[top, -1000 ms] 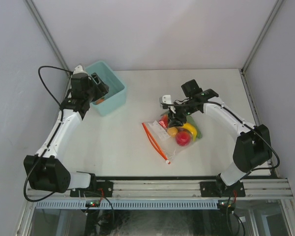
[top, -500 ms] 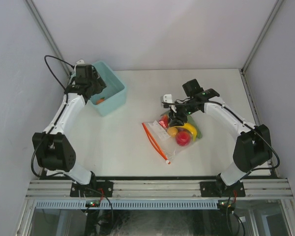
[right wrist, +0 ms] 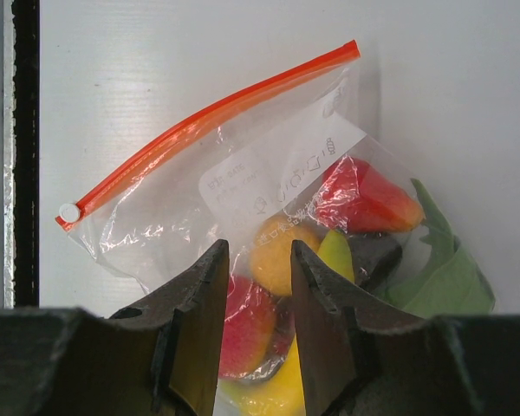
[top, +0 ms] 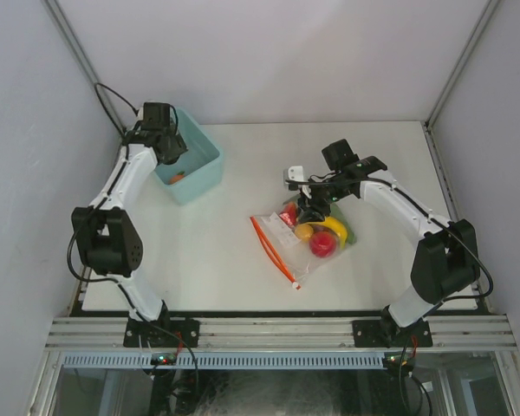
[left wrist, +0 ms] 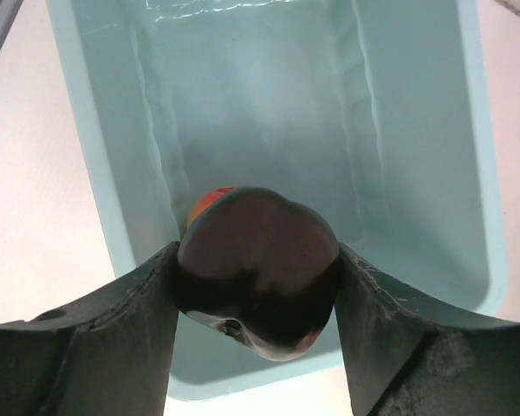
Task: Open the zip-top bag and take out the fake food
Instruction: Place the fake fruit in the bin.
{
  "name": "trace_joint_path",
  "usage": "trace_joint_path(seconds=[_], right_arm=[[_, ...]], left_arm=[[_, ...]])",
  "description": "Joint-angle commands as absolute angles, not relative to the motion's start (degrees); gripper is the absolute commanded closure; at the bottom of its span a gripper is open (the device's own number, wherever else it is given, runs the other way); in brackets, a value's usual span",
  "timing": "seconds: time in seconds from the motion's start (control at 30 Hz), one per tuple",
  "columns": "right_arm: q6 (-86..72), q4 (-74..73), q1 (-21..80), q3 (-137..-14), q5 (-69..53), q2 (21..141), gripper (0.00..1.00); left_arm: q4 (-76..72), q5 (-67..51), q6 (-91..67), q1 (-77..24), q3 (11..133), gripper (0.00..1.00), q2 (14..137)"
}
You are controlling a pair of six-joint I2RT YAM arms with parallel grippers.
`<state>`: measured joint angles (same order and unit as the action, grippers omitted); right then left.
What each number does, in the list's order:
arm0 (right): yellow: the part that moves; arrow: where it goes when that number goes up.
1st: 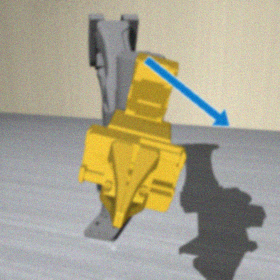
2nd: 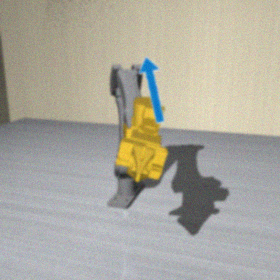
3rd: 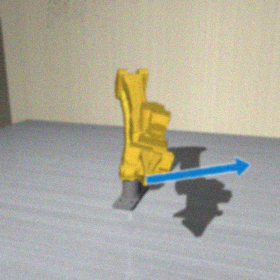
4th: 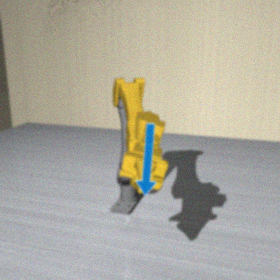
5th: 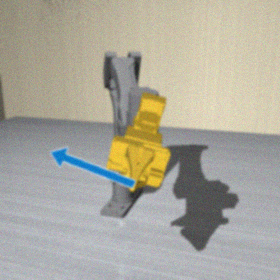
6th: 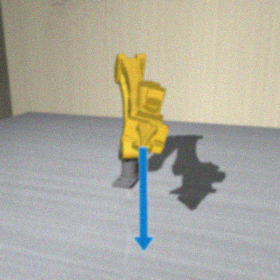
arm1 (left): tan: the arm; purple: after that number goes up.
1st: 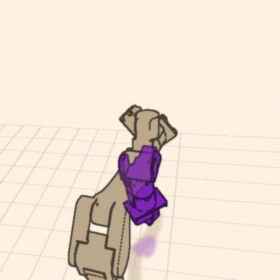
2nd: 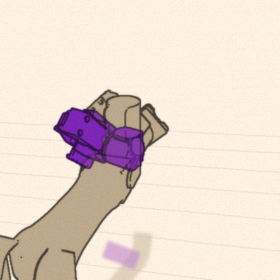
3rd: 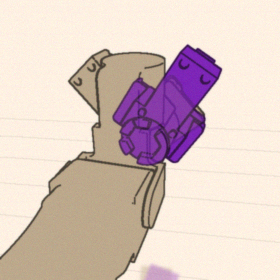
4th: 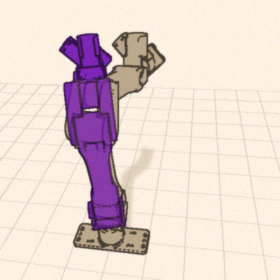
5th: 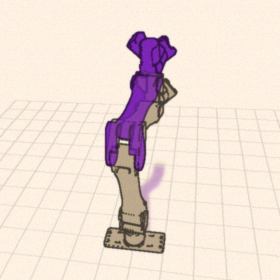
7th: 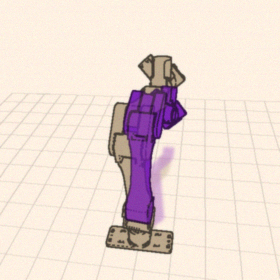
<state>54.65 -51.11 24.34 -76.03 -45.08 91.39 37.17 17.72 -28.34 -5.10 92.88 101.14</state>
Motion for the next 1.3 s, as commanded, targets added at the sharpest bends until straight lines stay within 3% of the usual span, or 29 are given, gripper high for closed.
trace_joint_path(seconds=[0.0, 0.1, 0.3, 0.37, 0.4, 0.43, 0.47, 0.83, 1.27], right_arm=[[54.5, -50.6, 24.0, -77.5, -45.5, 90.0, 0.65], [54.6, -50.7, 23.9, -77.4, -45.5, 90.0, 0.65], [54.7, -50.7, 23.5, -77.5, -45.7, 89.9, 0.65], [54.7, -50.8, 23.4, -77.5, -45.9, 89.8, 0.65], [54.7, -50.8, 23.3, -77.5, -45.9, 89.8, 0.65], [54.7, -50.8, 23.3, -77.4, -46.0, 89.7, 0.65], [54.8, -50.8, 23.2, -77.5, -46.0, 89.7, 0.65], [55.5, -51.3, 22.8, -77.5, -47.1, 88.8, 0.65], [60.1, -51.9, 22.1, -75.3, -51.9, 86.2, 0.65]], left_arm=[[39.4, 19.2, -26.6, -4.8, 97.6, 0.79, 102.7], [39.6, 19.2, -26.6, -4.8, 98.1, 0.67, 103.6], [39.8, 19.1, -27.4, -4.5, 98.8, 0.32, 104.6], [39.8, 18.9, -28.0, -4.1, 98.8, 0.28, 104.7], [39.9, 18.7, -28.3, -3.9, 98.8, 0.19, 104.7], [40.1, 18.8, -28.5, -3.7, 98.9, 0.02, 104.6], [40.2, 18.9, -28.7, -3.6, 98.9, 0.0, 104.5], [37.2, 15.9, -28.3, -1.7, 95.4, 0.0, 100.0], [14.8, 9.2, -25.3, -1.0, 69.7, 0.0, 75.7]])
